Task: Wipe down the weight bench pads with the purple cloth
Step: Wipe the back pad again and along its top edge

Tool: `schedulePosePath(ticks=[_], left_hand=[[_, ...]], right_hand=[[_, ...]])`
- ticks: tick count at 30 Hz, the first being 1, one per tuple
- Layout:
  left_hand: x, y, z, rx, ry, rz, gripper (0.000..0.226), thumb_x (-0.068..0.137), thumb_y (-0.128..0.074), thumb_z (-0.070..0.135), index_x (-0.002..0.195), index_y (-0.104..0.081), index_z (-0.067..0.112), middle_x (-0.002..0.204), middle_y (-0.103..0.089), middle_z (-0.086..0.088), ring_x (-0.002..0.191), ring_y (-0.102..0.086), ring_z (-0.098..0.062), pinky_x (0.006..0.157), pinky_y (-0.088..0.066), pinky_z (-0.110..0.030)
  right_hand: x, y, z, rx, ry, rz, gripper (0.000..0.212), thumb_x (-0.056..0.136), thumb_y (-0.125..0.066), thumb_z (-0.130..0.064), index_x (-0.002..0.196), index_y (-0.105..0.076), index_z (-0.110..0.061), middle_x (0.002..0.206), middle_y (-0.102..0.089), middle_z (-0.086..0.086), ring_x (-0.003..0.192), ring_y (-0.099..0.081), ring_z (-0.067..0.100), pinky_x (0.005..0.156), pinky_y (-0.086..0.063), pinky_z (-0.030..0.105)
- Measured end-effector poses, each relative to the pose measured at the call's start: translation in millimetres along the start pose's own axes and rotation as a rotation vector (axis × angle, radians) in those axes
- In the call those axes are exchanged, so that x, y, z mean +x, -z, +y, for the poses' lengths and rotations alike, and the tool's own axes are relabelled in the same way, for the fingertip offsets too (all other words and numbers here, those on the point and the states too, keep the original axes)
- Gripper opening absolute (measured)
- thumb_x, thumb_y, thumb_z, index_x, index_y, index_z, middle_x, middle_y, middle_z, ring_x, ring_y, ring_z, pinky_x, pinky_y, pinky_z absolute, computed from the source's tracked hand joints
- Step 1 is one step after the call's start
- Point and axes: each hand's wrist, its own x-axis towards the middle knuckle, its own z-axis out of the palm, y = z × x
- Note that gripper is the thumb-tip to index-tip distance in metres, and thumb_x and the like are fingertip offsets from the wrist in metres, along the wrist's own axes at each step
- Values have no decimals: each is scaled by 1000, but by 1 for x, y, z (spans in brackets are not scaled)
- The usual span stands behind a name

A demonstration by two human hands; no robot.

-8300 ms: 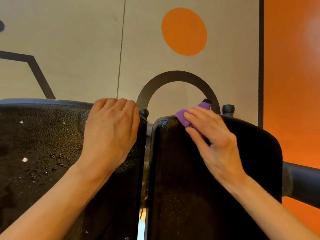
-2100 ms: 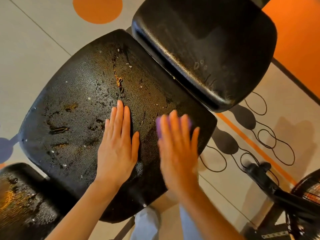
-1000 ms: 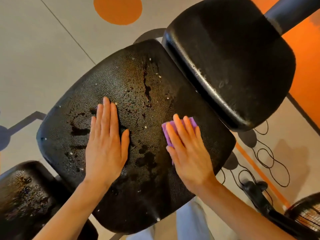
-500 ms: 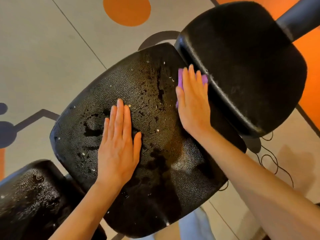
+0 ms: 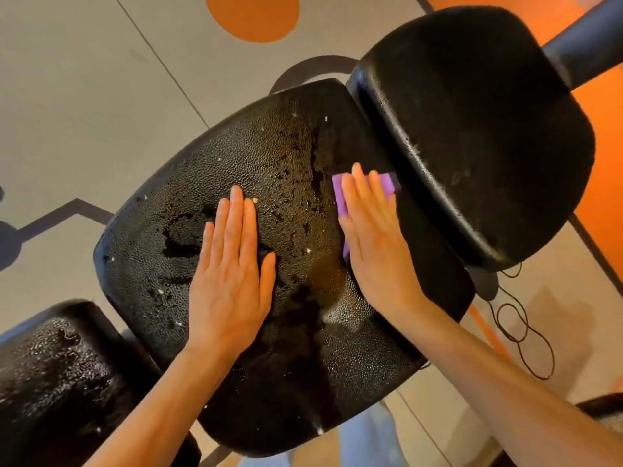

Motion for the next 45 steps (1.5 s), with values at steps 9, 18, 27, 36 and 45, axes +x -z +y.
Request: schedulePosePath(ticks=[9, 18, 27, 36, 45], left_hand=[[1, -2, -1, 14, 10, 9, 68, 100, -30, 37, 156, -6, 7, 164, 3, -9, 152, 2, -23, 124, -6, -40], [0, 1, -2, 17, -13, -5, 66, 102, -28, 37, 155, -4, 6, 164, 4, -11, 152, 3, -24, 123, -8, -41], [0, -1, -4, 2, -14, 11, 66, 103, -34, 35, 155, -5, 6, 164, 3, -11, 152, 3, -24, 124, -9, -41], [1, 7, -7, -69, -17, 32, 66, 101, -29, 41, 156, -6, 12, 165, 3, -5, 152, 5, -17, 124, 1, -32], [8, 17, -39, -39, 188, 90, 67, 101, -26, 41, 156, -5, 10, 165, 5, -7, 153, 3, -21, 123, 8, -26]], right_hand=[[39, -6, -42, -145, 56, 24, 50, 101, -25, -24, 150, -23, -12, 158, -20, 9, 148, -12, 28, 119, -16, 49], [-33, -7, -29, -281, 163, -59, 53, 98, -31, -23, 150, -20, -20, 159, -17, 1, 148, -13, 25, 119, -13, 49], [-86, -1, -30, -310, 147, -107, 48, 101, -23, -29, 149, -20, -25, 158, -20, -2, 148, -10, 19, 121, -7, 43], [25, -15, -56, -203, -26, 23, 54, 100, -28, -26, 151, -15, -18, 160, -12, 5, 148, -7, 25, 118, -18, 51], [110, 1, -31, -118, -290, 126, 59, 98, -5, -40, 153, -9, -18, 161, -4, 7, 148, -1, 28, 119, -11, 54]])
